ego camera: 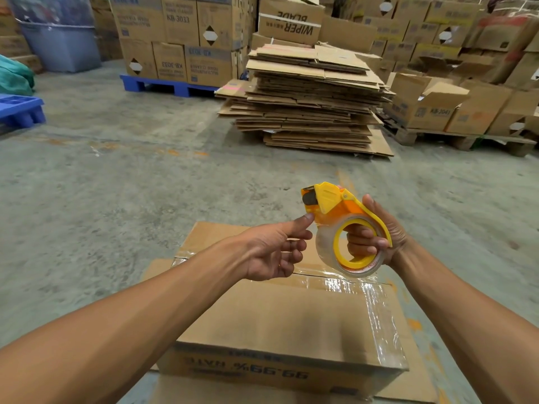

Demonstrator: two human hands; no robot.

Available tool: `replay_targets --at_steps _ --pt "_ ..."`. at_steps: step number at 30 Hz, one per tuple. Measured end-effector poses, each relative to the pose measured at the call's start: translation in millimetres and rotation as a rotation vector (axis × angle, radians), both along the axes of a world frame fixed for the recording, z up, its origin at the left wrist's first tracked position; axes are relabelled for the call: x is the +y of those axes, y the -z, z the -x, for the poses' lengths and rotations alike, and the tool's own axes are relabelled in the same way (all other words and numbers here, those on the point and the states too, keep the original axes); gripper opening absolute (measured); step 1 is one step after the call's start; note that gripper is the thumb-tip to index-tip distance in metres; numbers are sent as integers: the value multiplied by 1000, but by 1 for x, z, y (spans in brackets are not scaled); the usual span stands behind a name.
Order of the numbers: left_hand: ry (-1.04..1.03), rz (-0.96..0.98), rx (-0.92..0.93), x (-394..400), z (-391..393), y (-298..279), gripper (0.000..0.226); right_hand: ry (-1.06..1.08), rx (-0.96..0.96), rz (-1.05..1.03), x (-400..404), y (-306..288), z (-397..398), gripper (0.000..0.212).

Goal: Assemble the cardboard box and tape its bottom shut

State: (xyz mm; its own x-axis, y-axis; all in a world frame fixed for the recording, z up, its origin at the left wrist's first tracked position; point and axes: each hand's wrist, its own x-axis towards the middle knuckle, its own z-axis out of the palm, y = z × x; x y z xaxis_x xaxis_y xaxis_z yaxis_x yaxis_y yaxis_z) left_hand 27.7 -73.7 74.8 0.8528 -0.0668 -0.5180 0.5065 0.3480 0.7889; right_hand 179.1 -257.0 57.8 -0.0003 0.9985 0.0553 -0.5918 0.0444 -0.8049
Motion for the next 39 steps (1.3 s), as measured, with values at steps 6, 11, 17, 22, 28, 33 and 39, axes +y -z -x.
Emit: replay_targets --at_steps 6,11,17,22,28,33,39 --pt "21 -42 -1 -2 -4 3 40 -5 24 -1 2 2 -2 60" --pt "55 -67 -29 1 -5 6 32 10 35 26 0 1 -2 58" --pt "73 -3 -71 9 -4 8 45 8 29 25 -1 1 -2 58" --pt "100 32 -76 11 -1 6 28 -58 37 -12 -2 1 -8 56" --pt "46 82 -1 10 1 4 24 56 36 55 -11 2 -17 47" --pt "25 113 46 4 2 1 31 83 -4 77 -13 -1 -15 52" --pt "-1 179 84 1 0 1 10 48 -7 57 -13 -3 -15 51"
